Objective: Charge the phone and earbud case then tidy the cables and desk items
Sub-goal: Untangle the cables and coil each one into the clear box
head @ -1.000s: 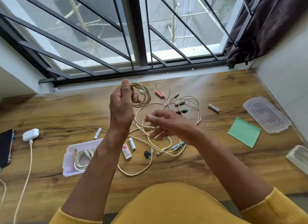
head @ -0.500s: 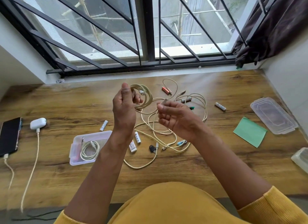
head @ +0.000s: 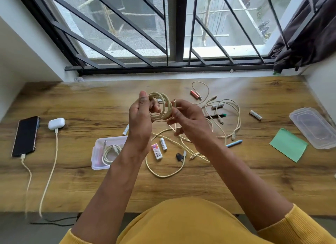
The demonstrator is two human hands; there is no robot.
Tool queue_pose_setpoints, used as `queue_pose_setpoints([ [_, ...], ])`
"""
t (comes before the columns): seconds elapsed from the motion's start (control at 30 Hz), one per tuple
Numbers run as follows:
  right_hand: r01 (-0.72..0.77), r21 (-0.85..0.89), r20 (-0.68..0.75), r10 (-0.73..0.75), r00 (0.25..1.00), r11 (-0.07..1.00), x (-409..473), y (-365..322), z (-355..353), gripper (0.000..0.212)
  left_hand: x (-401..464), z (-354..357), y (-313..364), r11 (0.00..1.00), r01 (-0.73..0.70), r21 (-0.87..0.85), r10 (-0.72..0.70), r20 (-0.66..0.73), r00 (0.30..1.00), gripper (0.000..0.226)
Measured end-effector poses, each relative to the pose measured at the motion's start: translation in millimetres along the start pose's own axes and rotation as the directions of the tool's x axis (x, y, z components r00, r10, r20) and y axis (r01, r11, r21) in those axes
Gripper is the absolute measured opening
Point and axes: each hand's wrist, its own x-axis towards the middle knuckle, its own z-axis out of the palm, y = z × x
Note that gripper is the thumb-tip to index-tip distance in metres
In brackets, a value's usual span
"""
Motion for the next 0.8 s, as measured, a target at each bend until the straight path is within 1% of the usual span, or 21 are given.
queue_pose_setpoints([
  [0.03, 0.027, -0.08, 0.032, -0.025, 0.999, 0.996, 0, 1, 5, 0.02, 0, -4, 0, 1.0, 0.0, -0.002, 0.0, -0.001, 1.0, 0.049],
  [0.1, 0.061, -0.175, 0.09, -0.046, 0.995, 0.983, 0, 2, 15, 0.025, 1, -12, 0, 1.0, 0.003, -0.002, -0.003, -0.015, 1.0, 0.048],
  [0.17, 0.075, -0.228, 0.109, -0.051, 0.993, 0.971, 2, 2, 23, 0.036, 3, -21, 0, 1.0, 0.0, 0.016, 0.001, -0.055, 0.999, 0.047],
  [0.23, 0.083, -0.224, 0.106, -0.06, 0.993, 0.971, 3, 2, 31, 0.042, 4, -28, -1, 1.0, -0.002, 0.031, 0.004, -0.083, 0.997, 0.047],
  [0.33, 0.132, -0.198, 0.083, -0.117, 0.99, 0.971, 5, 2, 41, 0.036, 5, -37, -2, 0.999, 0.001, 0.044, 0.004, -0.098, 0.995, 0.051],
  [0.43, 0.157, -0.188, 0.048, -0.15, 0.987, 0.97, 7, 0, 50, 0.018, 4, -46, -3, 0.998, -0.007, 0.056, 0.012, -0.09, 0.996, 0.054],
  [0.5, 0.17, -0.206, 0.038, -0.166, 0.985, 0.964, 8, -1, 54, 0.011, 5, -53, -4, 0.999, 0.004, 0.051, 0.0, -0.083, 0.997, 0.053],
  [0.6, 0.187, -0.233, 0.049, -0.18, 0.982, 0.954, 8, -4, 63, 0.011, 6, -62, -5, 0.998, 0.017, 0.061, -0.012, -0.085, 0.996, 0.053],
  [0.67, 0.204, -0.16, 0.065, -0.196, 0.978, 0.966, 6, -5, 71, 0.017, 6, -67, -6, 0.995, 0.015, 0.102, -0.004, -0.111, 0.994, 0.055],
  [0.73, 0.168, 0.004, 0.073, -0.168, 0.983, 0.986, 4, -7, 78, 0.026, 6, -74, -9, 0.989, 0.015, 0.15, 0.006, -0.143, 0.99, 0.06],
  [0.8, 0.12, 0.159, 0.074, -0.133, 0.988, 0.98, 2, -8, 83, 0.034, 6, -81, -11, 0.981, 0.008, 0.195, 0.028, -0.182, 0.983, 0.059],
])
